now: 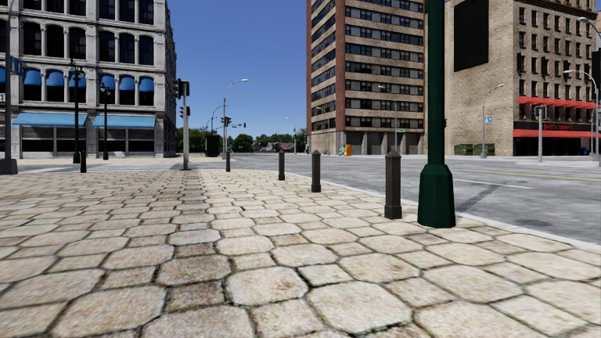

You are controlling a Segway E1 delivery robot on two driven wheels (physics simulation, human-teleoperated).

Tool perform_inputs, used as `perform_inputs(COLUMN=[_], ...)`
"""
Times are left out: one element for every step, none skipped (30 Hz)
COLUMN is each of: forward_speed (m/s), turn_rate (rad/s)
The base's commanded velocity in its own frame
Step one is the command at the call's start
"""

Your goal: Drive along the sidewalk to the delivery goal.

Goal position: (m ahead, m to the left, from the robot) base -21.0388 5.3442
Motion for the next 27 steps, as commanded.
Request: perform_inputs(forward_speed=[0.00, 0.00, 0.00, 0.00, 0.00, 0.00, 0.00, 0.00, 0.00, 0.00, 0.00, 0.00, 0.00, 0.00, 0.00, 0.00, 0.00, 0.00, 0.00, 0.00, 0.00, 0.00, 0.00, 0.00, 0.00, 0.00, 0.00], turn_rate=[0.00, 0.00, 0.00, 0.00, 0.00, 0.00, 0.00, 0.00, 0.00, 0.00, 0.00, 0.00, 0.00, 0.00, 0.00, 0.00, 0.00, 0.00, 0.00, 0.00, 0.00, 0.00, 0.00, 0.00, 0.00, 0.00, 0.00])
